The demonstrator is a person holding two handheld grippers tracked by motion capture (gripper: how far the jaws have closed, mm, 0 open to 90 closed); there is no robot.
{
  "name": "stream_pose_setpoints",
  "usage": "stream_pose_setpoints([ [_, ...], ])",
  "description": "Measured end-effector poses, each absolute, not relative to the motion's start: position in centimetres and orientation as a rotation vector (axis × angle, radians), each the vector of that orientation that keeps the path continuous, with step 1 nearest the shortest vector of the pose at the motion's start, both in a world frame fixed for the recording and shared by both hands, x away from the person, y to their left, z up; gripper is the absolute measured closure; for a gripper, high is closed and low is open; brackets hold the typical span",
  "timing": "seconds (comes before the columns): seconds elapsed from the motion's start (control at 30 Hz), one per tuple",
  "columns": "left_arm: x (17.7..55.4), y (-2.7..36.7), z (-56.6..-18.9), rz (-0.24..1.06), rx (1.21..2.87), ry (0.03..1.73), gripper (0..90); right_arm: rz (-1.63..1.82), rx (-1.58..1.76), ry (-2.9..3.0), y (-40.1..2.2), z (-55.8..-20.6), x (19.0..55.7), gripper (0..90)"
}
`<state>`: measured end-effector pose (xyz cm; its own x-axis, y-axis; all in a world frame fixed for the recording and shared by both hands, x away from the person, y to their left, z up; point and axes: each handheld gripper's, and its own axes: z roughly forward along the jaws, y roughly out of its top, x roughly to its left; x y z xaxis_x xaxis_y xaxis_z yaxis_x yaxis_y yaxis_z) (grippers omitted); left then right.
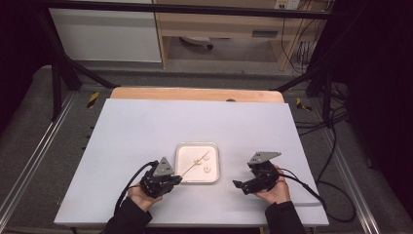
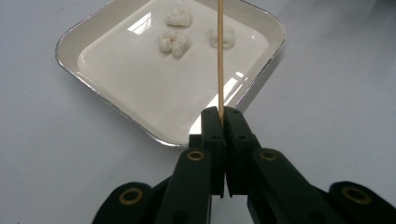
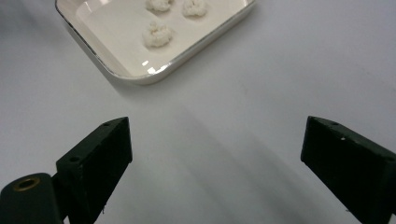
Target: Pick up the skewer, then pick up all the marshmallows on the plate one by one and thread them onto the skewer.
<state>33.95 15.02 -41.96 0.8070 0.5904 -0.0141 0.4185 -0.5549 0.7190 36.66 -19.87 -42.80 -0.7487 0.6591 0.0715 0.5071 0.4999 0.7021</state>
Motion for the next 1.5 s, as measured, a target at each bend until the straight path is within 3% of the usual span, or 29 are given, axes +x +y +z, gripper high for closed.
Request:
stream_pose_setpoints([
  [0.27,34.0,16.0,-42.0,0.309,2.193,0.766,87.8,1.125,0.956,2.519,-17.4,-41.9,37.6,4.7],
  [1.07,33.9,16.7,-42.5,0.316,2.127,0.795,87.8,1.153,0.952,2.485,-12.4,-42.5,40.4,7.8],
  [1.17,33.9,16.6,-42.5,0.321,2.129,0.795,87.8,1.186,0.939,2.483,-11.9,-42.7,40.5,12.4],
  [1.5,33.9,16.7,-42.5,0.313,2.116,0.798,87.8,1.200,0.875,2.511,-10.9,-43.7,40.4,39.6],
])
